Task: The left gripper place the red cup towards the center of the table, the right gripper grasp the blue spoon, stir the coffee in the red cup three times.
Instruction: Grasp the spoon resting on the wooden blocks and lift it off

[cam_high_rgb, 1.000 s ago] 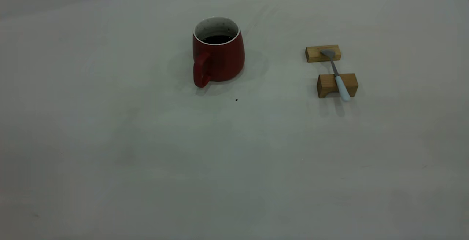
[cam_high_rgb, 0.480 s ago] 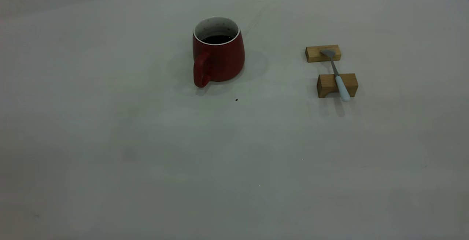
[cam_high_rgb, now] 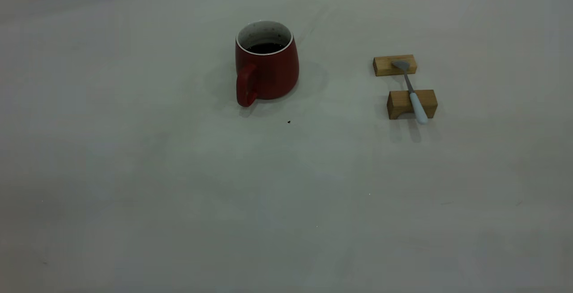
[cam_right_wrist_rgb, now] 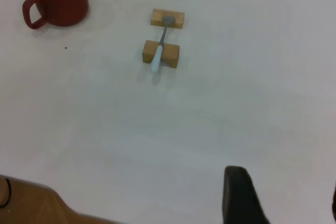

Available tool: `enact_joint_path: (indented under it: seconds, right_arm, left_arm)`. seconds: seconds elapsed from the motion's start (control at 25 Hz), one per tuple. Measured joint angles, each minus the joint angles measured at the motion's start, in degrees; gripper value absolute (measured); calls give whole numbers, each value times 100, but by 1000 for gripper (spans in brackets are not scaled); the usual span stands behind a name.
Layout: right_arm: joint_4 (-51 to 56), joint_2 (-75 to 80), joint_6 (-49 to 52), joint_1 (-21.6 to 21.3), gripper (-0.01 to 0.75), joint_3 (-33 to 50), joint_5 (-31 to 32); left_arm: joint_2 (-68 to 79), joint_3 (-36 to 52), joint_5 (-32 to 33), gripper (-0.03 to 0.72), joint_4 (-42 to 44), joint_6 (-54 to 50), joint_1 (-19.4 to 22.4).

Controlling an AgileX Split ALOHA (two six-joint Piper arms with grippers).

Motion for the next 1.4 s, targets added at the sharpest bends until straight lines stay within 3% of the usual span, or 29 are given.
enact_joint_path:
  seconds: [0.84,1.4]
  right_arm:
    - [11,0,0,0,452,0,-36]
    - [557,173,371,0,452,58,-98]
  left_arm:
    - [0,0,0,551,0,-18,0]
    - [0,0,0,551,0,-18,0]
